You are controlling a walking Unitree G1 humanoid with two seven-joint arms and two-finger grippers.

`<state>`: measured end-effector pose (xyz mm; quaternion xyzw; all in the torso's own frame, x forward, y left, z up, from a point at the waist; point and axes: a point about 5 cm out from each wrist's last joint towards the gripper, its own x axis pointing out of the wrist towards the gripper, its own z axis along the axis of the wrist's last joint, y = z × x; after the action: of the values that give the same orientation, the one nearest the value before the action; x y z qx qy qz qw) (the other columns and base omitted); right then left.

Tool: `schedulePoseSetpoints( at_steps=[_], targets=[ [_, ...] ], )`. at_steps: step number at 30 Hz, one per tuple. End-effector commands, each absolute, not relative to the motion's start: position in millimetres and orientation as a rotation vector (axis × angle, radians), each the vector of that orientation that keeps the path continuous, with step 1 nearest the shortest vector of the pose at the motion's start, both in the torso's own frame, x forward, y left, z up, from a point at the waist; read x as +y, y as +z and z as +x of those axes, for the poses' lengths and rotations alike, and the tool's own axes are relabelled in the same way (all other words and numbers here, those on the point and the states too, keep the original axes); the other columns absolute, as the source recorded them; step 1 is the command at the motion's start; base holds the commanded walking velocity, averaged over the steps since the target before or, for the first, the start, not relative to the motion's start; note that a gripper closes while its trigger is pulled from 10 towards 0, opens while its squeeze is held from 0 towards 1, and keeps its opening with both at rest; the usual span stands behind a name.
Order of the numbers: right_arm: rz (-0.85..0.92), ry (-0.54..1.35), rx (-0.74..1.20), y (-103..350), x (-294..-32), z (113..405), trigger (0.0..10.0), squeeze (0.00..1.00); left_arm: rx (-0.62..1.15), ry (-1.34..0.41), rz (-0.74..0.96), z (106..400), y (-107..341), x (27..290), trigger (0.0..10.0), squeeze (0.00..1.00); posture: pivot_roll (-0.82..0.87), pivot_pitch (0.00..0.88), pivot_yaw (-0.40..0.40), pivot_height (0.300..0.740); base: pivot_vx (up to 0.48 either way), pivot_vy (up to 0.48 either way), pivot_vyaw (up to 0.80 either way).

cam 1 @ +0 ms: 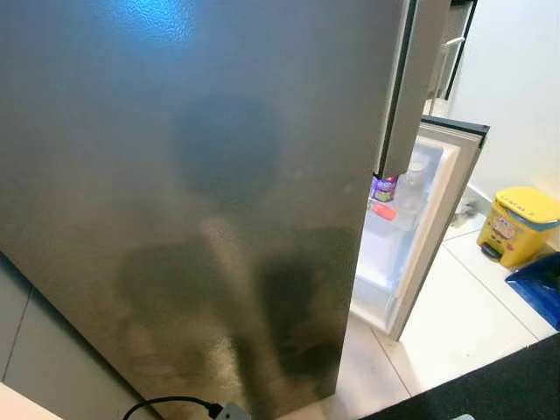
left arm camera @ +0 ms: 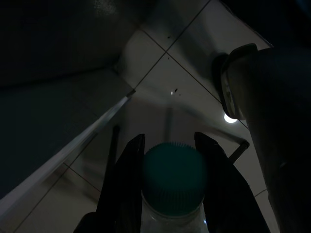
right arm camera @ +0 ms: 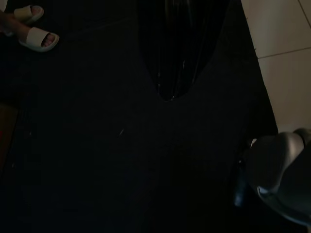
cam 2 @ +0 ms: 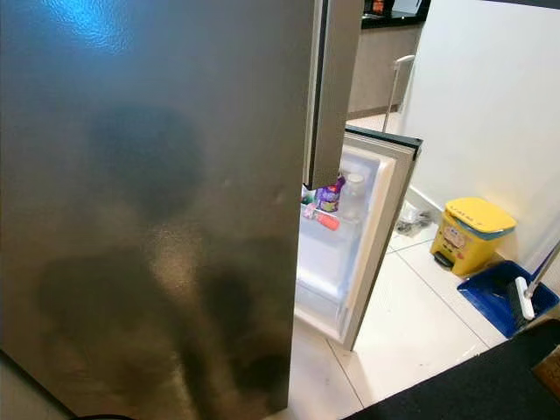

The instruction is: Restocking fridge

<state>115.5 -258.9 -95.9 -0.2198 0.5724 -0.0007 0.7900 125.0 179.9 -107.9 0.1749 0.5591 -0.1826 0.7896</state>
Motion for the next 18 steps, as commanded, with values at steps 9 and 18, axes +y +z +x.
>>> schedulePoseSetpoints(
  at_steps=[9, 18],
  targets=[
    [-0.481, 0.020, 1.201, -93.1, -253.5, 129.5, 10.0, 0.00, 1.234, -0.407, 0.382, 117.9, -109.8, 182.6, 10.0, 0.00, -0.02, 0.000, -0.001, 0.740, 0.000, -0.472, 0.00],
    [-0.477, 0.029, 1.209, -93.5, -252.3, 129.5, 10.0, 0.00, 1.224, -0.414, 0.372, 123.1, -108.6, 178.6, 10.0, 0.00, -0.01, 0.000, -0.003, 0.740, 0.000, -0.472, 0.00]
  ],
)
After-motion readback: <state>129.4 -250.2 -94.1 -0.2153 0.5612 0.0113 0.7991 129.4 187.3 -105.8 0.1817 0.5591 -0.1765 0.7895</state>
